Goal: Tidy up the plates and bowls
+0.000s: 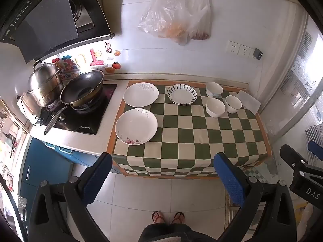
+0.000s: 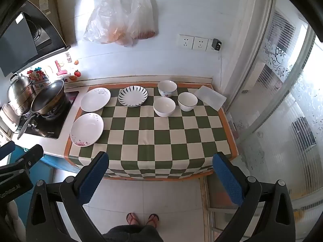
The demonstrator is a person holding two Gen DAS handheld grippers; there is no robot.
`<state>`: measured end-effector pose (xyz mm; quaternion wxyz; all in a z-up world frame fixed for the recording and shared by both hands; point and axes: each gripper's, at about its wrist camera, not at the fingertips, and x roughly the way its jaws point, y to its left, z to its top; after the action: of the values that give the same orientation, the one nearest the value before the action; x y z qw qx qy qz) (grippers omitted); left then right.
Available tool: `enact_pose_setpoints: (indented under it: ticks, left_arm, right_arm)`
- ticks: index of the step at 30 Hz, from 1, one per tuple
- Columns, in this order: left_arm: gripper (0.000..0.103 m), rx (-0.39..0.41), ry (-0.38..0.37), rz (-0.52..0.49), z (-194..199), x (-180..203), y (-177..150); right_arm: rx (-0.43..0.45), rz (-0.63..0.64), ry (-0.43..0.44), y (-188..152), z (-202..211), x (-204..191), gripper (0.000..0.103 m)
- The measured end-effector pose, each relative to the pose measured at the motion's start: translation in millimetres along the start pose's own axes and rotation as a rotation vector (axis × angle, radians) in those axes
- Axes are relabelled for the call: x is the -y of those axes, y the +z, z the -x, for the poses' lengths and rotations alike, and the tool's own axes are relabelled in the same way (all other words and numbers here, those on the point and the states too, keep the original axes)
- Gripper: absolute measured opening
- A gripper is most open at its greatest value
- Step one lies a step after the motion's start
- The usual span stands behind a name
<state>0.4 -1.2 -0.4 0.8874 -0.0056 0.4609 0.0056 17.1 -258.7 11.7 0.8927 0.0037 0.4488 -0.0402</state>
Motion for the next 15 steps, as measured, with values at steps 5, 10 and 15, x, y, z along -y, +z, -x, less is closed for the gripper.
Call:
enact_pose_setpoints:
  ticks: [5, 10, 15]
  left_arm:
    - [0.103, 0.003, -0.016, 0.010, 0.5, -2.0, -0.5]
    - [0.103, 0.006, -0.009, 0.008, 0.3, -1.1, -0.9]
    - [0.103, 0.009, -0.005, 0.007, 0.9, 2.2, -2.4]
  right_arm:
    - [0.000, 0.007, -0.006, -0.6, 1.9, -1.6, 0.103]
    - [-0.001, 0.007, -0.004, 1.4, 3.4, 1.3, 0.103]
    - [0.002, 0.014, -0.004, 1.8, 6.5, -4.6, 0.103]
